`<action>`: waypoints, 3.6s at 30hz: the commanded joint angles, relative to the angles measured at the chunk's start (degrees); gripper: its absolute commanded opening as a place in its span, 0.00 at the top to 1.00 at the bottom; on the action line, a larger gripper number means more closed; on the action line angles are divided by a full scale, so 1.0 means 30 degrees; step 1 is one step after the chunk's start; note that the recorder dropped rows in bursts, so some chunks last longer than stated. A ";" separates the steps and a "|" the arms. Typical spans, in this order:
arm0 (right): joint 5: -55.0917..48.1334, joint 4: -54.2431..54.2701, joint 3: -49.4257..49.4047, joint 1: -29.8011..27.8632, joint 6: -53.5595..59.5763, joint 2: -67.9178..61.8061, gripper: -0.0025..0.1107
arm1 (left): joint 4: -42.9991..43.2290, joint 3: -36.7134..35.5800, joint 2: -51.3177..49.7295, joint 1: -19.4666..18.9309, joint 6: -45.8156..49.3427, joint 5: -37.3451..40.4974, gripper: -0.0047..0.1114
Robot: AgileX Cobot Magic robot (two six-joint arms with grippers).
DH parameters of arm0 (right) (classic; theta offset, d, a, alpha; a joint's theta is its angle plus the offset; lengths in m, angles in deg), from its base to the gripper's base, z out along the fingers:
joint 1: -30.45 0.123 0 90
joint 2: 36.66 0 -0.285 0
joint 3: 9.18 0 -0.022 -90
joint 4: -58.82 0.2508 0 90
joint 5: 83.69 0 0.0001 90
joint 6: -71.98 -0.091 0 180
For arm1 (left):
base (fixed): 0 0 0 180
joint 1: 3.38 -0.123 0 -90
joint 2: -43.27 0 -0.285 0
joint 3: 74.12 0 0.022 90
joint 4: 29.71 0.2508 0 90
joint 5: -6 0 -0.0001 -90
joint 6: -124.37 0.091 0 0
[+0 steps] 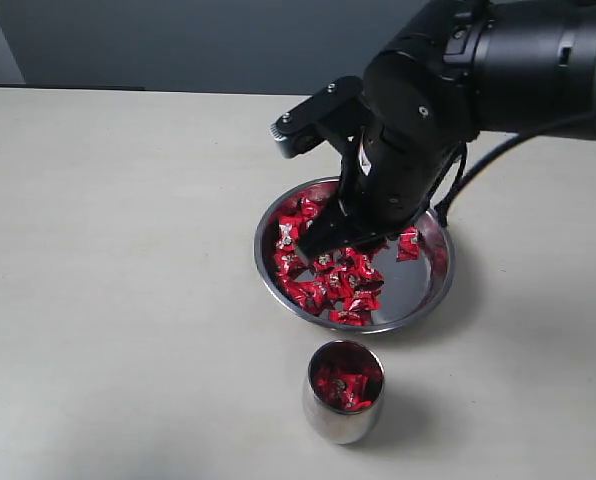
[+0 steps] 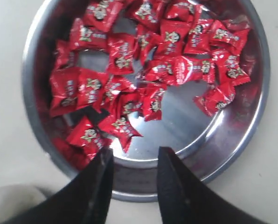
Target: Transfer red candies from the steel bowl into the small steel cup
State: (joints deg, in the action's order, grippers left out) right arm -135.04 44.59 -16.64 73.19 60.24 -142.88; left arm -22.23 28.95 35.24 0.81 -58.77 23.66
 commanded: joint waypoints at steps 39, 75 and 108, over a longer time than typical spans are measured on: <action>-0.2817 0.3675 0.5844 -0.3565 0.4324 -0.7959 0.96 | 0.0042 -0.0096 0.0083 -0.0045 -0.0106 -0.0128 0.96; -0.2216 0.7479 -0.2015 0.2552 0.4888 0.1501 0.96 | 0.0042 -0.0096 0.0083 -0.0045 -0.0106 -0.0128 0.96; 0.1797 0.2783 -0.1546 -0.1916 0.2393 -0.0141 0.71 | 0.0042 -0.0096 0.0083 -0.0045 -0.0106 -0.0128 0.96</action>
State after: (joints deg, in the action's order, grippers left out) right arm -130.55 53.55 -22.36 69.81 67.52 -141.16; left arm -22.23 28.95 35.24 0.81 -58.77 23.66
